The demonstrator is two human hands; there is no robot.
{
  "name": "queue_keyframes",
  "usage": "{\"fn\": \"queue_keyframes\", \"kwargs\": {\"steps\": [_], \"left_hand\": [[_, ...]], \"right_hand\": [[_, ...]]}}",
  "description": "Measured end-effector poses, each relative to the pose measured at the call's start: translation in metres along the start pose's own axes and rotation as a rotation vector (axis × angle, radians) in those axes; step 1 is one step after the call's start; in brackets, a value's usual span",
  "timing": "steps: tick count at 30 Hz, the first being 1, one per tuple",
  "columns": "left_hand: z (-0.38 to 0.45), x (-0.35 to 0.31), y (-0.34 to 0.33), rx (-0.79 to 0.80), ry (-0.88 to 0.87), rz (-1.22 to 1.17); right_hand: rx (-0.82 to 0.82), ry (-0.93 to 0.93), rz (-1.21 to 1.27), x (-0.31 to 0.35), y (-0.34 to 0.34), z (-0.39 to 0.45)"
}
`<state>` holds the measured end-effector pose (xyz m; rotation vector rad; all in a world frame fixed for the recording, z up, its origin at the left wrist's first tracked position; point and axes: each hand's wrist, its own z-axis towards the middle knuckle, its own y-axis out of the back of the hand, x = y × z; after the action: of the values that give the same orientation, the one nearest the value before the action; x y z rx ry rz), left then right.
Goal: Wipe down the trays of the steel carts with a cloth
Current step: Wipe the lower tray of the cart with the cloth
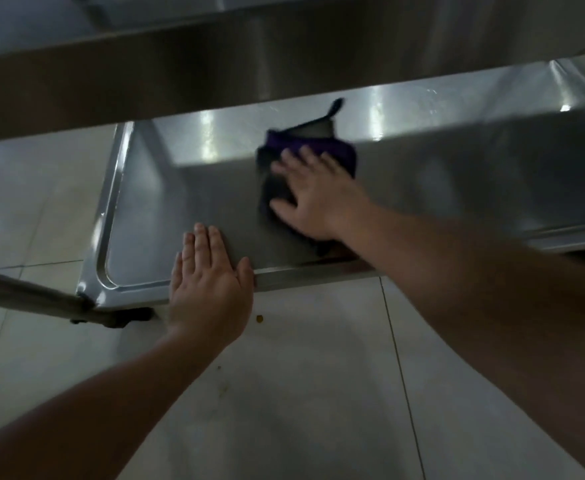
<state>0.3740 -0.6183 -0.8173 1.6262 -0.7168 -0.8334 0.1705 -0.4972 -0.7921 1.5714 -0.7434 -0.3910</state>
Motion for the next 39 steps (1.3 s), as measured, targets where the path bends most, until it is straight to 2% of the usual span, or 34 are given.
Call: {"fn": "queue_keyframes", "kwargs": {"steps": [3,5,6,8,12,14,15,17,22,26,28,30,32,34,36,37,39], "left_hand": [[0.012,0.006,0.012,0.114,0.009,-0.063],[0.017,0.02,0.026,0.15,-0.043,-0.097],[0.017,0.03,0.033,0.144,-0.08,-0.095],[0.015,0.056,0.044,0.101,-0.101,-0.041],[0.017,0.109,0.055,0.082,0.064,-0.05],[0.017,0.117,0.052,0.06,0.065,-0.09],[0.016,0.115,0.048,0.046,0.05,-0.103],[0.013,0.108,0.038,0.021,0.046,-0.11],[0.011,0.112,0.028,-0.017,0.036,-0.113],[0.005,0.113,0.026,-0.037,0.033,-0.102],[0.006,0.113,0.025,-0.047,0.029,-0.105],[0.007,0.113,0.025,-0.055,0.028,-0.115],[0.008,0.113,0.023,-0.061,0.019,-0.108],[0.009,0.115,0.019,-0.061,0.012,-0.084],[0.009,0.117,0.015,-0.068,0.006,-0.075],[0.01,0.118,0.014,-0.069,0.005,-0.079],[0.01,0.118,0.013,-0.062,0.004,-0.104]], "right_hand": [[0.038,0.28,-0.03,0.001,-0.01,-0.036],[0.054,0.346,-0.038,-0.027,-0.006,-0.053],[0.052,0.308,-0.034,-0.046,-0.002,-0.058],[-0.004,0.07,-0.007,-0.085,0.005,-0.06],[-0.105,-0.592,0.067,-0.112,0.006,-0.03],[-0.09,-0.755,0.113,-0.083,0.006,0.004],[-0.083,-0.757,0.125,-0.062,0.006,0.02],[-0.063,-0.595,0.12,-0.013,0.003,0.049],[0.004,0.026,0.004,0.086,-0.009,0.057],[0.038,0.325,-0.048,0.061,-0.012,0.009],[0.059,0.368,-0.06,0.025,-0.007,-0.011],[0.049,0.245,-0.049,-0.01,-0.001,-0.021],[-0.001,-0.018,-0.019,-0.025,0.002,-0.017],[-0.052,-0.309,0.032,-0.01,-0.001,0.003],[-0.075,-0.507,0.071,0.026,-0.006,0.03],[-0.077,-0.529,0.081,0.047,-0.008,0.041],[-0.055,-0.398,0.071,0.089,-0.01,0.054]]}}
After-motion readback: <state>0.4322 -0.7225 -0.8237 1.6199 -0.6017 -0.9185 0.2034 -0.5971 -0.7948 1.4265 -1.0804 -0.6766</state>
